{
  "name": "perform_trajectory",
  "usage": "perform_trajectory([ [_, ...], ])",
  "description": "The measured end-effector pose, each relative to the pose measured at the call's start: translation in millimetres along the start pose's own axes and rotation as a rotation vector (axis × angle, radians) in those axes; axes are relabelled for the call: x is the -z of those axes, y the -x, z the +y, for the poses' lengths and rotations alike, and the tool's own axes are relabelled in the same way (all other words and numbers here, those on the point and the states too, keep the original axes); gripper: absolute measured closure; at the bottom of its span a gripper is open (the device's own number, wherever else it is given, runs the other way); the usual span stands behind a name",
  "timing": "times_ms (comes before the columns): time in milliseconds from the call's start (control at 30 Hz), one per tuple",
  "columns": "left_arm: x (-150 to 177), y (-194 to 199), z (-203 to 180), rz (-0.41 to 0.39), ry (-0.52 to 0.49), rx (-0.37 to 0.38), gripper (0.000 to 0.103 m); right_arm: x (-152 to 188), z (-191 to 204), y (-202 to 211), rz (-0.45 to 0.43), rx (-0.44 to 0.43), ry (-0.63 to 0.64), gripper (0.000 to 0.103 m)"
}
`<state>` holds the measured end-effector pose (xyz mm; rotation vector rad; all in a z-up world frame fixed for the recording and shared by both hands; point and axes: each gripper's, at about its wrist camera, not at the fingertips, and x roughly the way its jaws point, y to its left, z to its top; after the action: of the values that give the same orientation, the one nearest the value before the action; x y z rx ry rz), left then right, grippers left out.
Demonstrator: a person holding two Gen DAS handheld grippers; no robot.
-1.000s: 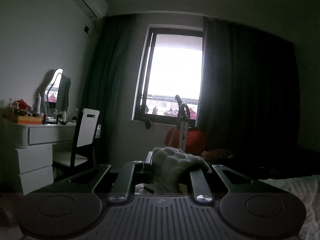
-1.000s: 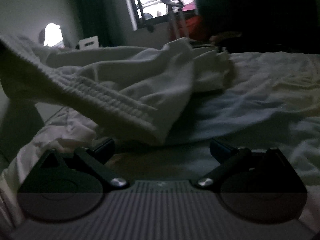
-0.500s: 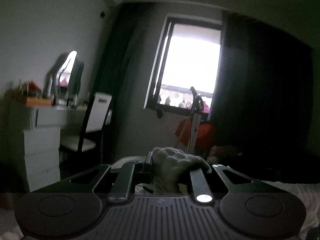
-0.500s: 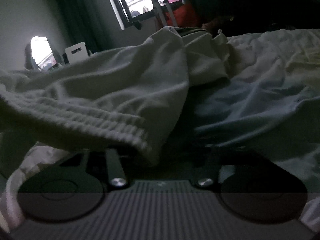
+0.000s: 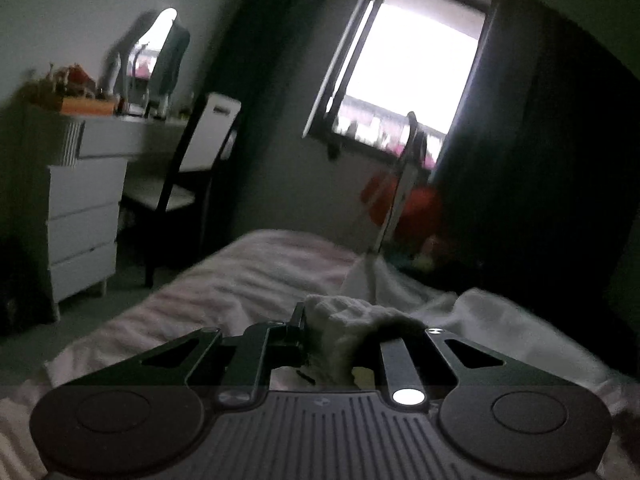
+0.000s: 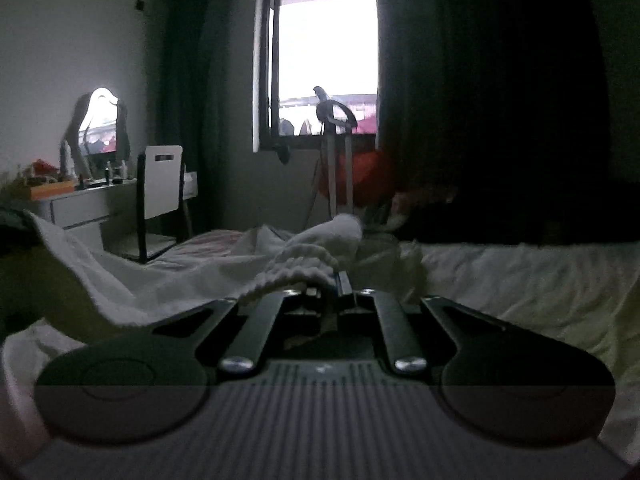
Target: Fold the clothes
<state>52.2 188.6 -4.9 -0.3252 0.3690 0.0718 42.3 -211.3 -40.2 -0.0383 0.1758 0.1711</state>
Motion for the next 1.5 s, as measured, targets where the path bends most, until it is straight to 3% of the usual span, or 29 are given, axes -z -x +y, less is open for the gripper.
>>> perform_trajectory([
  [133,11,-6,0,0.109,-0.051,0.015,0.087,4,-1,26,0.075,0.011,0.063,0.093],
  [367,48,-9,-18,0.292,-0.235,-0.022,0.082,53,-29,27,0.417,-0.032,-0.197,0.087],
  [433,52,-6,-17,0.32,-0.246,-0.03,0.081,56,-34,27,0.445,-0.017,-0.233,0.086],
  [467,52,-5,-16,0.332,-0.247,-0.033,0.071,57,-37,26,0.46,-0.026,-0.264,0.084],
  [500,53,-4,-13,0.353,-0.235,-0.027,0.059,58,-40,24,0.475,-0.037,-0.297,0.079],
  [533,52,-3,-8,0.382,-0.211,-0.012,0.035,59,-44,23,0.498,-0.057,-0.333,0.072],
  [567,52,-2,-4,0.41,-0.186,0.004,0.026,63,-46,23,0.522,-0.068,-0.359,0.051],
  [600,50,1,1,0.419,-0.157,0.019,0.026,66,-47,24,0.545,-0.078,-0.383,0.03],
  [667,45,10,10,0.397,-0.09,0.045,0.025,71,-48,27,0.572,-0.105,-0.427,0.019],
  [833,35,17,24,0.359,0.07,0.186,0.017,62,-48,35,0.539,-0.204,-0.519,0.021],
  [967,35,7,23,0.387,0.134,0.251,0.01,54,-65,38,0.482,-0.261,-0.665,0.021],
  [1133,37,-6,22,0.4,0.157,0.237,0.01,72,-88,24,0.494,-0.151,-0.799,0.019],
  [1200,41,-15,23,0.432,0.151,0.198,0.01,81,-96,15,0.524,-0.124,-0.84,0.02],
  [1333,52,-38,21,0.556,0.121,0.124,0.011,98,-104,3,0.523,-0.155,-0.959,0.02],
  [1500,63,-54,20,0.65,0.116,0.16,0.019,101,-94,-14,0.532,-0.126,-0.894,0.02],
])
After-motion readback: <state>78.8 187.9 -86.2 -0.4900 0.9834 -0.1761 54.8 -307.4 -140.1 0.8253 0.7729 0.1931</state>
